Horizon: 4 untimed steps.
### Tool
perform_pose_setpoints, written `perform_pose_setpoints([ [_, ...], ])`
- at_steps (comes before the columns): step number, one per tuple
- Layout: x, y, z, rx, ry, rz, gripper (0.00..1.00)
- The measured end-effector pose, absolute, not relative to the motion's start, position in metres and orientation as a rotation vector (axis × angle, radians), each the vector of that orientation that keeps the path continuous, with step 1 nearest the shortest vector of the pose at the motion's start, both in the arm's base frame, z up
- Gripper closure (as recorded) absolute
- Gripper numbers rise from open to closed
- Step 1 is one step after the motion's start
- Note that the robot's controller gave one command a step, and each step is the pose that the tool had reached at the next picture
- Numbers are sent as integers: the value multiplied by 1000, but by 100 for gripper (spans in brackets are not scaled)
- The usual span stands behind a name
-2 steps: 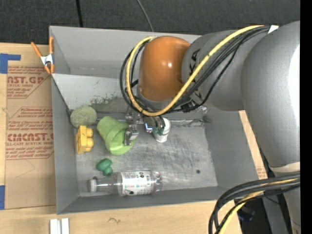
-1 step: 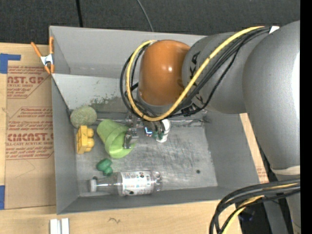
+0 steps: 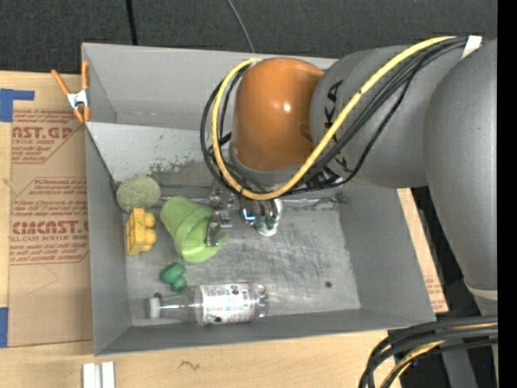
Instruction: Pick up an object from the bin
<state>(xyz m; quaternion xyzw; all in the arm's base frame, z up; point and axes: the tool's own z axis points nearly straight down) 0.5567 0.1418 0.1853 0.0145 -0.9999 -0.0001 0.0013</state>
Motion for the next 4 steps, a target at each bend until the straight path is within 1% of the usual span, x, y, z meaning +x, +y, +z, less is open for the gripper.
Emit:
perform_pose_setpoints([
  [1,567,140,195,40,-3151,-5,100],
  [2,561,133,167,29,-3142,-2,100],
  [3,566,151,167,29,-3143,-1,100],
  [4,578,210,160,35,-3153,-3,100],
])
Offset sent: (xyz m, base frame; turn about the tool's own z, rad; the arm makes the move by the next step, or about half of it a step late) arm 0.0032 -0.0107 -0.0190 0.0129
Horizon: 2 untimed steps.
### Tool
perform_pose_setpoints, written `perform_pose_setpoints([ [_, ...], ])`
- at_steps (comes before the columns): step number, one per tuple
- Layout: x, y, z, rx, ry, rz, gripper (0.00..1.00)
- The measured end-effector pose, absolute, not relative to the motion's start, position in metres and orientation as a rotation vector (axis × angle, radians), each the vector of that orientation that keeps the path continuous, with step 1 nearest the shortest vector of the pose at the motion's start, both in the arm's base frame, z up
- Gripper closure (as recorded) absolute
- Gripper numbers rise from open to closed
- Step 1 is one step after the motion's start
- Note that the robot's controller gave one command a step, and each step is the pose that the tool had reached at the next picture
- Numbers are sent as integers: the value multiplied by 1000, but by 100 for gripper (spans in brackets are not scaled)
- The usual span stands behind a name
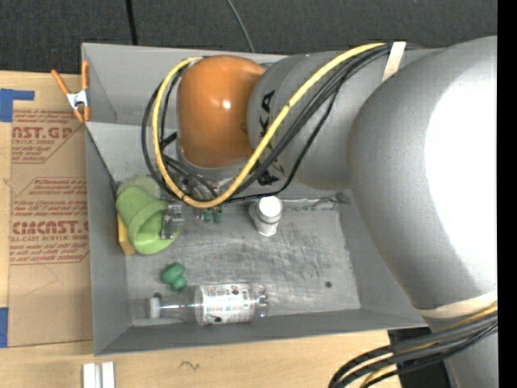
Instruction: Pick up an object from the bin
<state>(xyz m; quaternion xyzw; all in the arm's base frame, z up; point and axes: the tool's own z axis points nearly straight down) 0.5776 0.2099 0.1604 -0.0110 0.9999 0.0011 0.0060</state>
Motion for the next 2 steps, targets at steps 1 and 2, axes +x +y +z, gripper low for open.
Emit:
perform_pose_setpoints([
  [1,571,191,158,-57,3118,20,100],
  [2,537,173,148,-77,3140,-7,100],
])
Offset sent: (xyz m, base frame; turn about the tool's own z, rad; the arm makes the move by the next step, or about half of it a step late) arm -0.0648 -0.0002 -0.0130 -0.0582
